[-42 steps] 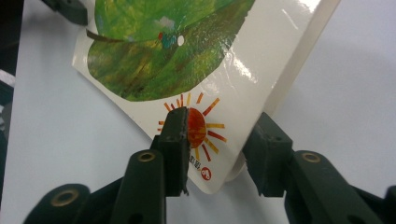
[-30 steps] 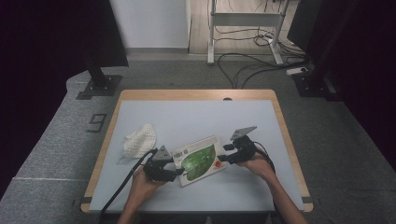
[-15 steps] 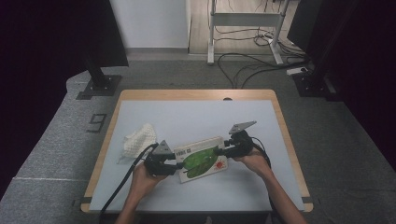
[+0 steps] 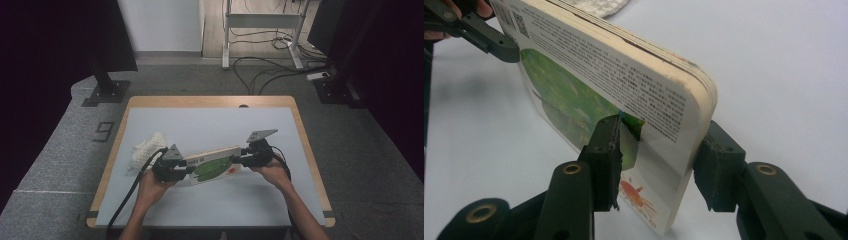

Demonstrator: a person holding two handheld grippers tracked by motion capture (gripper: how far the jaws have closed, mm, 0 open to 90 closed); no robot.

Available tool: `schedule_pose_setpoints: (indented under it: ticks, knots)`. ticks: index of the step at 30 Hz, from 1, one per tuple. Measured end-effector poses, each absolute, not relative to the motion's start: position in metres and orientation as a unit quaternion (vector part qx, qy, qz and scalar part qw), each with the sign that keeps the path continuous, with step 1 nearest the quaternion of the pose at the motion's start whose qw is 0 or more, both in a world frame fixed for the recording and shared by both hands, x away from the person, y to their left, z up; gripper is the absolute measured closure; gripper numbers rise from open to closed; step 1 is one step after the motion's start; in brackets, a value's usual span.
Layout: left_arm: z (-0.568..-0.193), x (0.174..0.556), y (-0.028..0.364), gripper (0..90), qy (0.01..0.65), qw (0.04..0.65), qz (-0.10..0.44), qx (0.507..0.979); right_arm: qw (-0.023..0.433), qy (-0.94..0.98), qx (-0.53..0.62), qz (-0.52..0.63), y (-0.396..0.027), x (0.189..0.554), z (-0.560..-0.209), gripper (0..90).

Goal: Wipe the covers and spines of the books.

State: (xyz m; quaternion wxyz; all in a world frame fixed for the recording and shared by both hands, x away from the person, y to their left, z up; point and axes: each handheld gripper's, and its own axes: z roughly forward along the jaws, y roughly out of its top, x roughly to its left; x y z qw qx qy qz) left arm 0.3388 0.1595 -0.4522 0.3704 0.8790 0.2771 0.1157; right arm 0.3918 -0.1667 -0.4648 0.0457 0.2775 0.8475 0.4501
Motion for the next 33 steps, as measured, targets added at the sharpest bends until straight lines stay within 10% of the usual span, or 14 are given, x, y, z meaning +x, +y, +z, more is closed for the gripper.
schedule_pose_setpoints:
  ticks: [33]
  knots:
    - [-0.451,0.396,0.159,58.0,0.297,0.35,0.17,0.872,0.108,0.836,0.29,0.454,-0.153,0.412,-0.462,60.5]
